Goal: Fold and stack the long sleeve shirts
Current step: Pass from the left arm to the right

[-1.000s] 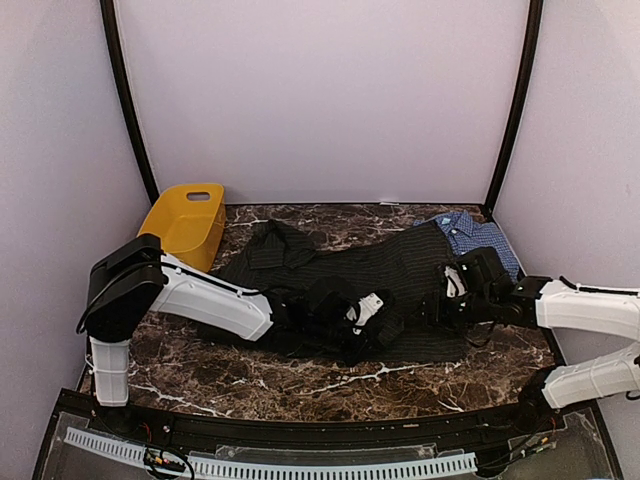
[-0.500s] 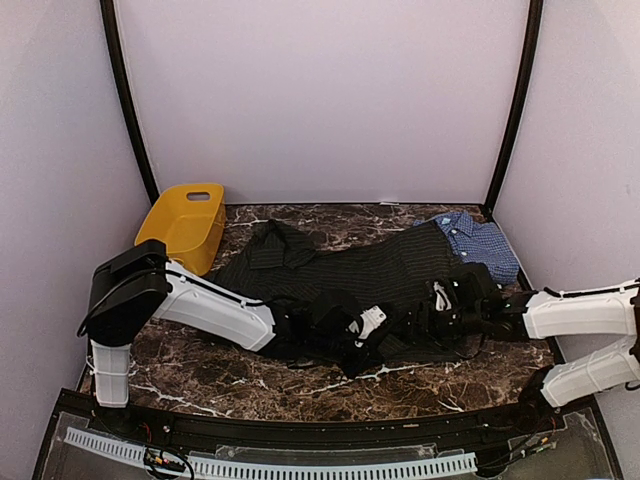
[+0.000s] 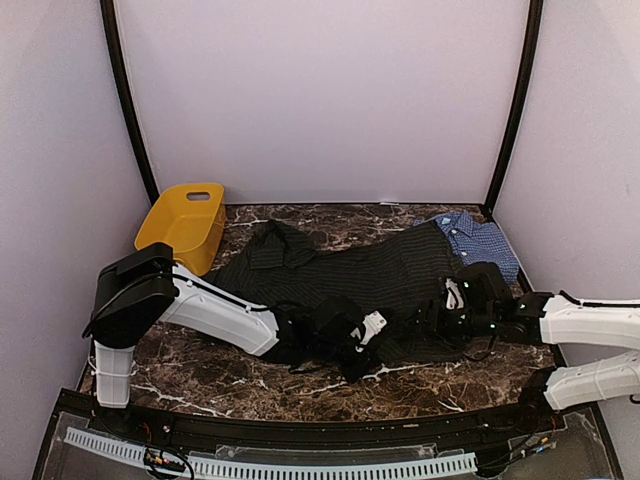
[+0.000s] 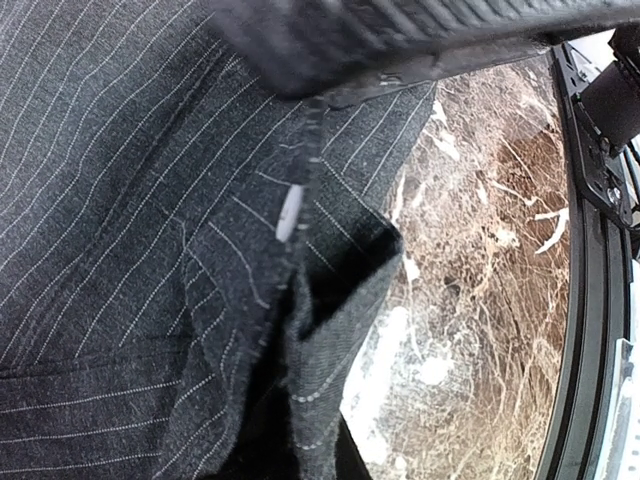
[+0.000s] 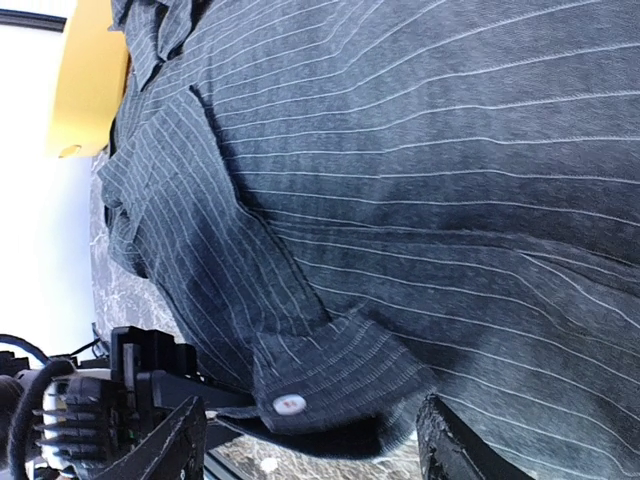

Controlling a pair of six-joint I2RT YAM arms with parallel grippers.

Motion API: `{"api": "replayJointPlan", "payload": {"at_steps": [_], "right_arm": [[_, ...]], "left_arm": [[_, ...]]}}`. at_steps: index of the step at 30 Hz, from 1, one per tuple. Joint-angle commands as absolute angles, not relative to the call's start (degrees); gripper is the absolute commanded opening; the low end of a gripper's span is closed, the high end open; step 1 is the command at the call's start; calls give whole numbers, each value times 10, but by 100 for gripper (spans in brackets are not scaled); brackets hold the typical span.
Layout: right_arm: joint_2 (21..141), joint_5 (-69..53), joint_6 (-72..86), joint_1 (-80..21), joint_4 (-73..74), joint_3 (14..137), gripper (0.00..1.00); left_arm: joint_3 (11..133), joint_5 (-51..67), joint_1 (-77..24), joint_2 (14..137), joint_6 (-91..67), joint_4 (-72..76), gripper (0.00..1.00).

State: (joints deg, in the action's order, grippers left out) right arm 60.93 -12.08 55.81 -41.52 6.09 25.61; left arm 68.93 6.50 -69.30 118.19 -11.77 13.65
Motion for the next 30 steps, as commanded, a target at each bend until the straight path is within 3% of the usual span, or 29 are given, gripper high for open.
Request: {"api": "replayJointPlan", "payload": {"at_steps": [1, 21, 30], "right_arm": [[595, -89, 557, -419, 97, 250, 68], [661, -125, 590, -419, -39, 212, 68], [665, -137, 602, -420, -64, 180, 54]], "left_arm": [[685, 46, -697, 1182, -123, 156, 0], [676, 51, -707, 1187, -123, 165, 0], [679, 38, -712, 1189, -125, 164, 0]]}}
